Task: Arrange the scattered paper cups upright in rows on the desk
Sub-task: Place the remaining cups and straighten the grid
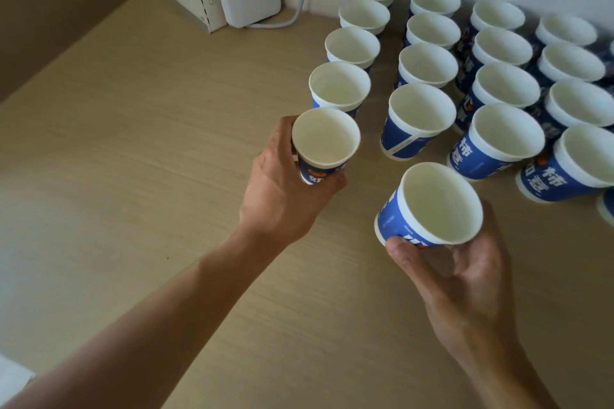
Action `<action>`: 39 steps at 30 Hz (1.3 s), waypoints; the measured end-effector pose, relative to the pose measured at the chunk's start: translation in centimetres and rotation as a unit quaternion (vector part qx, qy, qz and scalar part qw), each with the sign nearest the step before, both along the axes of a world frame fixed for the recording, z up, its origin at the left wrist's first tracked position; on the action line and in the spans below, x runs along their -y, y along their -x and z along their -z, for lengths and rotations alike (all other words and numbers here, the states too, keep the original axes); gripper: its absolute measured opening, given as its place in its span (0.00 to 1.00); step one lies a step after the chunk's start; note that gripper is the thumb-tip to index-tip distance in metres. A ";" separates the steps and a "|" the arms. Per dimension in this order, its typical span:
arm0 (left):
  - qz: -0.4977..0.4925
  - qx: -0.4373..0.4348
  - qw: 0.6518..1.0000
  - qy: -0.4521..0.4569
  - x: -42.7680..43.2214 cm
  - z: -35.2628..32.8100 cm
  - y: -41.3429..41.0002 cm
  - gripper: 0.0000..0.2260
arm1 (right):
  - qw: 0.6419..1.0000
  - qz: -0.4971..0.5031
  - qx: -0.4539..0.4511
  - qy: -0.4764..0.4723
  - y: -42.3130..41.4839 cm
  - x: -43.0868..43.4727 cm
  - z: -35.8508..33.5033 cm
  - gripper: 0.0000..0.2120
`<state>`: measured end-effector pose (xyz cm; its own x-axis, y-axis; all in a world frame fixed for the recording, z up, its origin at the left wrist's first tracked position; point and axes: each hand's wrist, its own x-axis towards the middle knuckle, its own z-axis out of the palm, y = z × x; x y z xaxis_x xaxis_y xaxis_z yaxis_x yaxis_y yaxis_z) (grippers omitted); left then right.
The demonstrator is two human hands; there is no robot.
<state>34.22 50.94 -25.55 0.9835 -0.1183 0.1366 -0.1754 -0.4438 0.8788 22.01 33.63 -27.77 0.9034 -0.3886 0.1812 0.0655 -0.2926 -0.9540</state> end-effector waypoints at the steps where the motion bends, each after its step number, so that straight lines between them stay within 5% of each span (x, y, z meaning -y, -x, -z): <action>1: 0.000 0.000 1.000 0.001 0.0 0.0 0.0 0.26 | 1.000 -0.001 -0.002 0.003 0.1 0.0 0.1 0.30; 14: -0.024 -0.048 0.999 -0.001 -3.1 0.9 2.9 0.43 | 1.000 0.019 -0.002 0.018 -2.0 -0.3 -0.7 0.29; 39: 0.011 -0.041 0.998 -0.034 -4.2 -1.0 7.8 0.38 | 0.994 0.084 -0.035 0.059 -4.7 -0.6 -0.4 0.29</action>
